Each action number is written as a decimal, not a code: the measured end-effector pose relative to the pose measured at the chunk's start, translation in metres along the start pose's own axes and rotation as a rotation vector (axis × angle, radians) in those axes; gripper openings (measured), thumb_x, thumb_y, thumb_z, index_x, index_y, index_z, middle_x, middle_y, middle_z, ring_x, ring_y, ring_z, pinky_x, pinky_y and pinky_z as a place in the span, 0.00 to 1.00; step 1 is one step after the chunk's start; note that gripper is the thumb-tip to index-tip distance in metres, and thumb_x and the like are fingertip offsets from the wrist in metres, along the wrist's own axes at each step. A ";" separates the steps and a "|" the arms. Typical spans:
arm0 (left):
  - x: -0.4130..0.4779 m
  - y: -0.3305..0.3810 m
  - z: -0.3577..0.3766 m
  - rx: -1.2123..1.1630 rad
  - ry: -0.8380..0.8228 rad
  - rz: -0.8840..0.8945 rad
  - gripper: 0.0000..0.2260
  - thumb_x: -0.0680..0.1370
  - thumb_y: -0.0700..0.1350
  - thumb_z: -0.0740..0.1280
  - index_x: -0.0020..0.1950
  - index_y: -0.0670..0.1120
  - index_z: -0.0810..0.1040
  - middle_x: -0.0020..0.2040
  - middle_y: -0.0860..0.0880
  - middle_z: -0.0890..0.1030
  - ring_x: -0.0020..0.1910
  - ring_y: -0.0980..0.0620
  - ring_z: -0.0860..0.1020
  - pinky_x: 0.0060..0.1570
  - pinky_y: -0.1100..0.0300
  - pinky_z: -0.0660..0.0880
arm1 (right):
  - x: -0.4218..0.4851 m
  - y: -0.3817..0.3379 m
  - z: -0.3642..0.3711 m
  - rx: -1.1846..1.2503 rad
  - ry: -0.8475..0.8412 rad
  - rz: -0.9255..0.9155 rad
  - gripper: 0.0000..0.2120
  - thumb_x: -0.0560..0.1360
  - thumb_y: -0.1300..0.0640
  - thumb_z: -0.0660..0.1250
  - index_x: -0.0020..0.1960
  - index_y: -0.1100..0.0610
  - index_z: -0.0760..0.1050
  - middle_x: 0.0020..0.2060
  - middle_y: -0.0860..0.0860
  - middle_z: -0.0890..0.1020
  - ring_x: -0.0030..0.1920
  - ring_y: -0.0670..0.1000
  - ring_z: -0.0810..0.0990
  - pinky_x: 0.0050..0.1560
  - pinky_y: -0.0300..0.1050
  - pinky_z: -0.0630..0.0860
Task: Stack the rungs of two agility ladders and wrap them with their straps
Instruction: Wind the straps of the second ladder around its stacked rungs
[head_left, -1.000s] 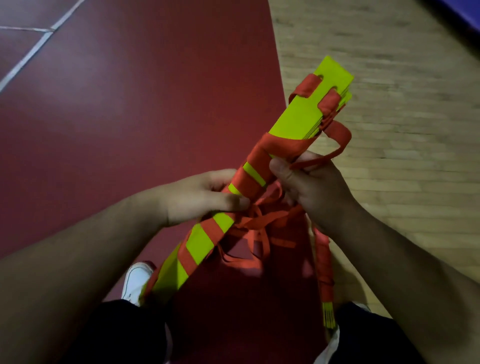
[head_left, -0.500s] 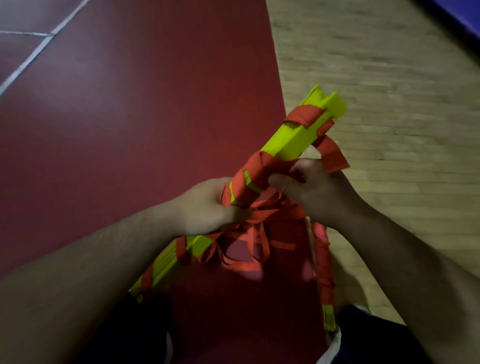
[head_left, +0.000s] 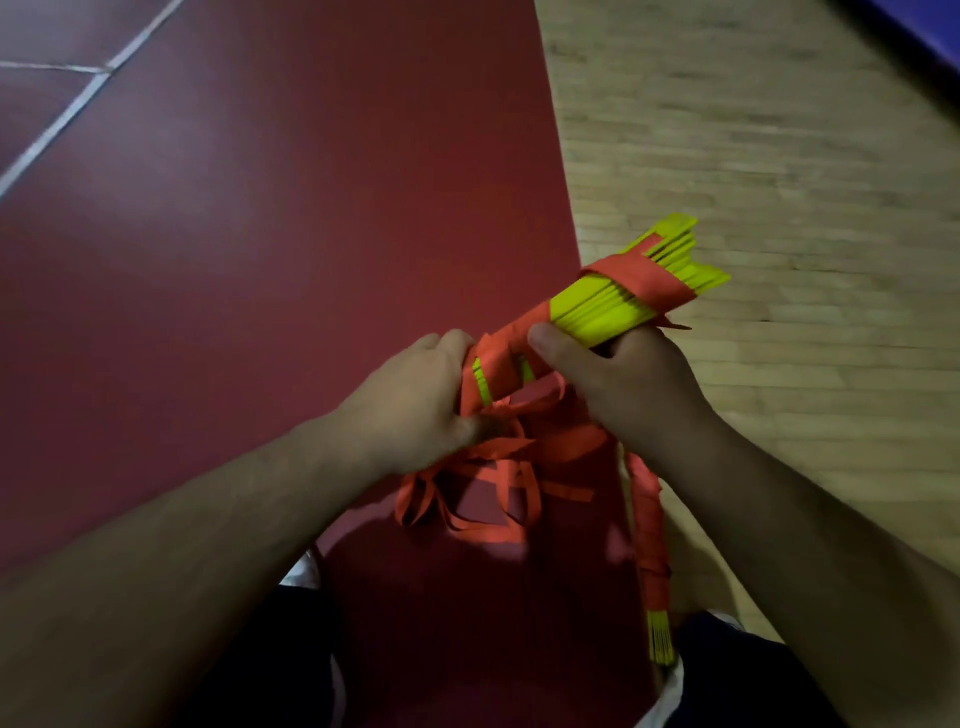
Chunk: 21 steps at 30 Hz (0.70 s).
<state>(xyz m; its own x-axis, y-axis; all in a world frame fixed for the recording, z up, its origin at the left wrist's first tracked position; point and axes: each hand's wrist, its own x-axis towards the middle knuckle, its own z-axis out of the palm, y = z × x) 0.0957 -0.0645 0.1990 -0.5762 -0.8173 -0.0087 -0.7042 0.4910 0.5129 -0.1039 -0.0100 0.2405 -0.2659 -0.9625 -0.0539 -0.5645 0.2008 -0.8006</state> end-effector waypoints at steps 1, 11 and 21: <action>0.000 -0.001 -0.001 -0.026 -0.007 0.026 0.26 0.68 0.54 0.75 0.60 0.48 0.70 0.52 0.49 0.75 0.50 0.51 0.74 0.49 0.59 0.71 | 0.000 0.001 -0.001 0.031 0.016 0.002 0.16 0.72 0.35 0.72 0.33 0.44 0.79 0.25 0.40 0.79 0.28 0.40 0.77 0.33 0.42 0.68; -0.006 -0.006 -0.015 -0.496 -0.226 -0.065 0.21 0.67 0.46 0.80 0.54 0.53 0.74 0.41 0.56 0.81 0.38 0.60 0.79 0.38 0.65 0.74 | 0.000 -0.003 -0.011 0.008 -0.093 -0.166 0.18 0.70 0.37 0.71 0.44 0.52 0.84 0.38 0.45 0.86 0.41 0.40 0.83 0.46 0.42 0.77; -0.008 -0.012 -0.024 -0.713 -0.437 -0.057 0.21 0.65 0.53 0.77 0.51 0.40 0.82 0.43 0.45 0.83 0.42 0.53 0.79 0.50 0.51 0.79 | 0.002 0.006 -0.018 -0.105 -0.260 -0.206 0.17 0.64 0.28 0.67 0.43 0.38 0.82 0.37 0.35 0.84 0.44 0.32 0.80 0.45 0.33 0.75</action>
<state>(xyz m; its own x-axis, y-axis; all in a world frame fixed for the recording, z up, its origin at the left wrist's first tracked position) 0.1185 -0.0716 0.2129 -0.7600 -0.5724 -0.3078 -0.3908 0.0241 0.9202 -0.1216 -0.0072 0.2466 0.0623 -0.9963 -0.0588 -0.6664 0.0023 -0.7456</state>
